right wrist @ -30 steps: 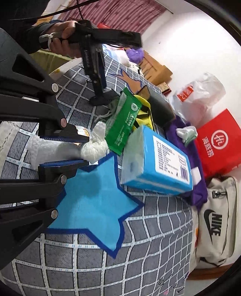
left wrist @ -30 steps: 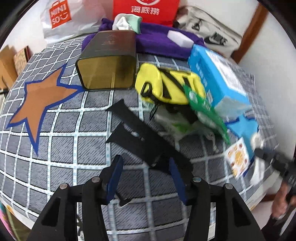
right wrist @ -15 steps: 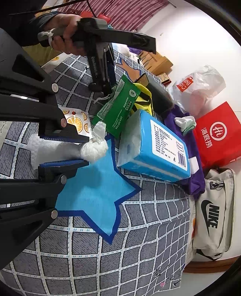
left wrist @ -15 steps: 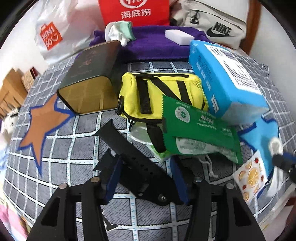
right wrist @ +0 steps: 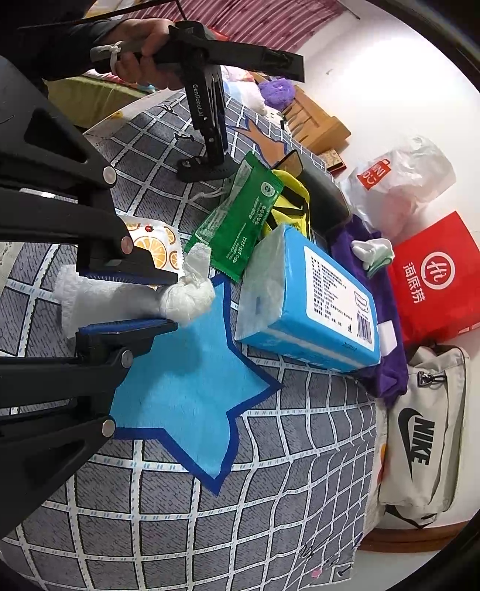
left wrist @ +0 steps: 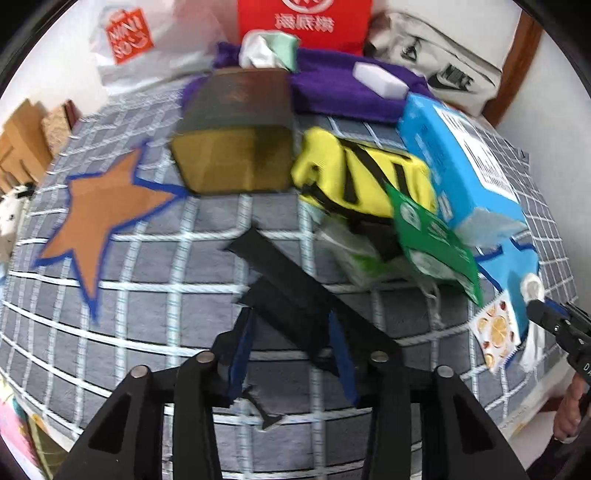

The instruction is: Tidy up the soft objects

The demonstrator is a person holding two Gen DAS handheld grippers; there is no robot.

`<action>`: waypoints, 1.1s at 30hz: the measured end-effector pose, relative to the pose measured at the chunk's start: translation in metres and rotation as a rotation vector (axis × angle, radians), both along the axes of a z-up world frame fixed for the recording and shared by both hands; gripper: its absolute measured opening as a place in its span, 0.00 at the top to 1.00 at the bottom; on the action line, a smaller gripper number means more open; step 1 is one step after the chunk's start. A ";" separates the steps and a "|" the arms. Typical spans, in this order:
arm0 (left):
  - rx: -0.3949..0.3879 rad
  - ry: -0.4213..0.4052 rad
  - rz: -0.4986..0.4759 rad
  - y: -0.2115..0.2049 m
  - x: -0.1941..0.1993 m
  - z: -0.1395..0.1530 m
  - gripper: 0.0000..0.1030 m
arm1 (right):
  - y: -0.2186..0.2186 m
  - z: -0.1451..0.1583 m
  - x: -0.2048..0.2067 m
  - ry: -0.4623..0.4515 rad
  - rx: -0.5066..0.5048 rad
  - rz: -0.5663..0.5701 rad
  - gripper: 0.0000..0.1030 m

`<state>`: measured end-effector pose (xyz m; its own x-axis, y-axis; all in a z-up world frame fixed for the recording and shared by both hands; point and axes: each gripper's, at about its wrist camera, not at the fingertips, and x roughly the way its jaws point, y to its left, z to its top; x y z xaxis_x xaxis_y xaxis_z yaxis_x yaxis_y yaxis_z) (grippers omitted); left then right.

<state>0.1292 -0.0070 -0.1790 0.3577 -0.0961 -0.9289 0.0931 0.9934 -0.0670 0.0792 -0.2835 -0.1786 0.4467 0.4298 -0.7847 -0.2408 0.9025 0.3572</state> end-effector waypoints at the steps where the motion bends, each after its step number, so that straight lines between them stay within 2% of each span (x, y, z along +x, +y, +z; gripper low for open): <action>1: 0.005 -0.005 0.011 -0.003 -0.001 0.000 0.59 | 0.000 0.001 0.000 -0.003 -0.001 0.000 0.81; 4: -0.025 -0.001 0.014 -0.011 0.003 -0.001 0.49 | -0.002 0.000 0.000 0.001 0.003 -0.006 0.81; 6: -0.029 -0.007 0.004 -0.020 0.007 -0.004 0.34 | -0.002 -0.002 0.000 0.007 0.001 -0.008 0.81; 9: 0.065 -0.043 0.000 -0.040 0.013 -0.010 0.29 | -0.003 -0.001 -0.001 0.006 0.001 -0.011 0.81; 10: 0.084 -0.072 -0.005 -0.045 0.013 -0.011 0.31 | -0.004 0.000 -0.002 0.003 0.001 -0.014 0.81; 12: 0.063 -0.098 -0.050 -0.049 0.010 -0.007 0.66 | -0.006 0.005 -0.004 -0.011 0.001 -0.020 0.81; 15: 0.052 -0.096 -0.084 -0.046 0.007 -0.005 0.76 | -0.007 0.017 -0.004 -0.049 -0.004 -0.033 0.82; 18: 0.020 -0.082 -0.084 -0.036 -0.002 -0.004 0.79 | -0.006 0.029 0.000 -0.086 -0.010 -0.032 0.83; 23: -0.004 -0.072 -0.078 -0.028 -0.008 -0.006 0.79 | 0.002 0.039 0.009 -0.111 -0.017 -0.019 0.83; 26: -0.011 -0.064 -0.099 -0.034 -0.005 -0.007 0.64 | 0.009 0.042 0.013 -0.114 -0.015 -0.001 0.83; 28: 0.032 -0.088 -0.096 -0.040 -0.004 -0.008 0.67 | 0.014 0.042 0.014 -0.115 -0.026 0.003 0.83; 29: 0.059 -0.100 -0.104 -0.043 -0.004 -0.009 0.74 | 0.016 0.043 0.014 -0.114 -0.029 0.004 0.83; 33: 0.026 -0.095 -0.101 -0.035 -0.003 -0.007 0.81 | 0.020 0.045 0.011 -0.116 -0.030 0.016 0.83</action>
